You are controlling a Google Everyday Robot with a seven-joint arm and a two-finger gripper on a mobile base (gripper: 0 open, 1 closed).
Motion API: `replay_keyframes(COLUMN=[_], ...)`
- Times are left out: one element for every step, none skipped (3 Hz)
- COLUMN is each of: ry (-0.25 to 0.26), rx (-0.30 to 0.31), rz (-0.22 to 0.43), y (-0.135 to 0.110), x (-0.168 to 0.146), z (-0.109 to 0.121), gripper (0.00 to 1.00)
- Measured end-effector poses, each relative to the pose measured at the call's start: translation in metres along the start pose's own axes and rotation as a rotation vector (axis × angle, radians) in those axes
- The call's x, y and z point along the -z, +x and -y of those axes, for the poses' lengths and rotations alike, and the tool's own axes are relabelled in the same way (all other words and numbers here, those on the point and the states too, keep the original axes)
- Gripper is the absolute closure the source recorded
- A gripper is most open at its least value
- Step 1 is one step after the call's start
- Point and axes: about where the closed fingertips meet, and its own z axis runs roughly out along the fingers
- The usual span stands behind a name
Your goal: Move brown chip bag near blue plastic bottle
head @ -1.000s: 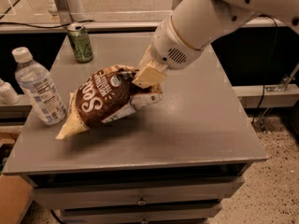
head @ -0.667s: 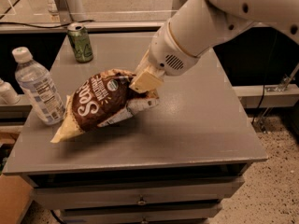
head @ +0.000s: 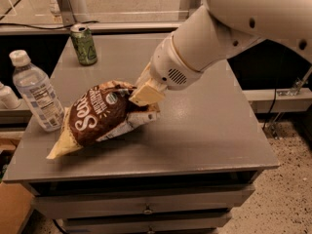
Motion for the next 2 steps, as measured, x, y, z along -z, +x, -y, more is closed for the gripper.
replay_keyframes(ry=[-0.02, -0.062], rx=[-0.041, -0.104], rz=[-0.062, -0.105], y=[0.063, 0.117], x=[-0.003, -0.017], z=[0.031, 0.05], gripper=[1.0, 0.82])
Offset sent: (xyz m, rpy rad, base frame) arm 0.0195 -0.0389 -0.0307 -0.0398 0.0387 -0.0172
